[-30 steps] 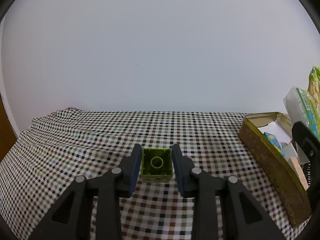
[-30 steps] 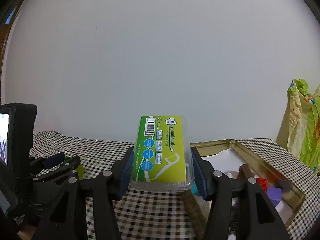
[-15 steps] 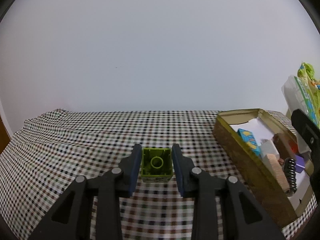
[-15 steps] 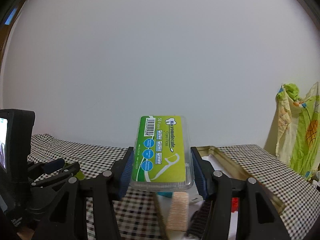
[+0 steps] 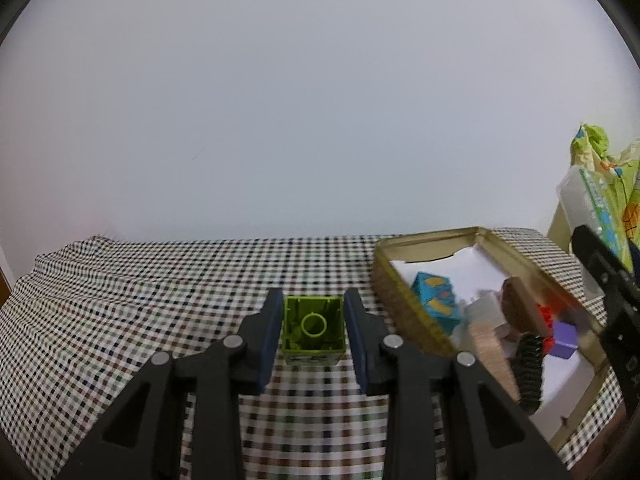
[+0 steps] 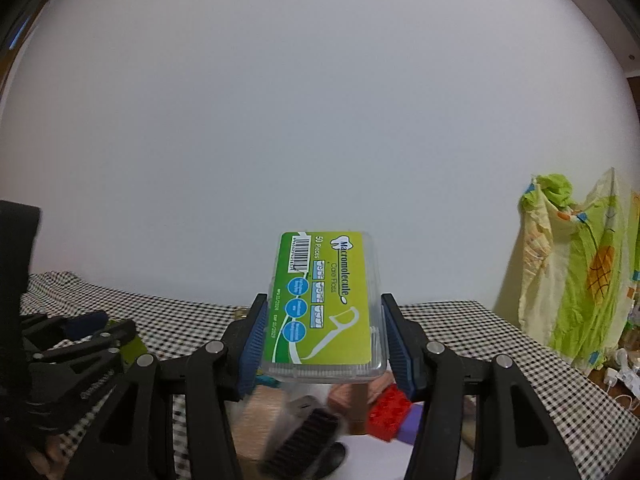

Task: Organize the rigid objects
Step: 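Carry the floss box and lime block over the tin tray with both tools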

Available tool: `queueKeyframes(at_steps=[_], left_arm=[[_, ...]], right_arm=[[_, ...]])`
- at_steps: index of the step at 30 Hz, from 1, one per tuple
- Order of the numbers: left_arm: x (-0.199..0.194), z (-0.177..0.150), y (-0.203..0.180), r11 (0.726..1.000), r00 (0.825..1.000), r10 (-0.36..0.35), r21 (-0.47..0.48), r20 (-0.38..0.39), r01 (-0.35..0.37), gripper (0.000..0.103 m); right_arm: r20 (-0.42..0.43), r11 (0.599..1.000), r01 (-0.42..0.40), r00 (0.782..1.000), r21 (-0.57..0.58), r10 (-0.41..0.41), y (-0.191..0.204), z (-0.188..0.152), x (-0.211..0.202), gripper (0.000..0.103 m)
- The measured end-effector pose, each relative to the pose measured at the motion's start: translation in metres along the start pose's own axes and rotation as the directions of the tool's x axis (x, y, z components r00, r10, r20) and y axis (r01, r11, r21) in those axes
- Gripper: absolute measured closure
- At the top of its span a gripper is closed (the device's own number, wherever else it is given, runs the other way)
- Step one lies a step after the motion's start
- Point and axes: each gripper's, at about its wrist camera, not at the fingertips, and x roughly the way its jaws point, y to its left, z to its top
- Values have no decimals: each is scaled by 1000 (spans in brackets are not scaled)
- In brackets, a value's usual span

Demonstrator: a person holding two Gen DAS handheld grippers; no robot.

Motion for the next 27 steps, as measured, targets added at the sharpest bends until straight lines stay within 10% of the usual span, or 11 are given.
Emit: queueKeyframes(at_steps=[27], left_arm=[[9, 18, -85, 982, 983, -182, 50, -28, 183, 73]], right_arm=[[-136, 996, 83, 988, 26, -78, -101, -7, 40, 46]])
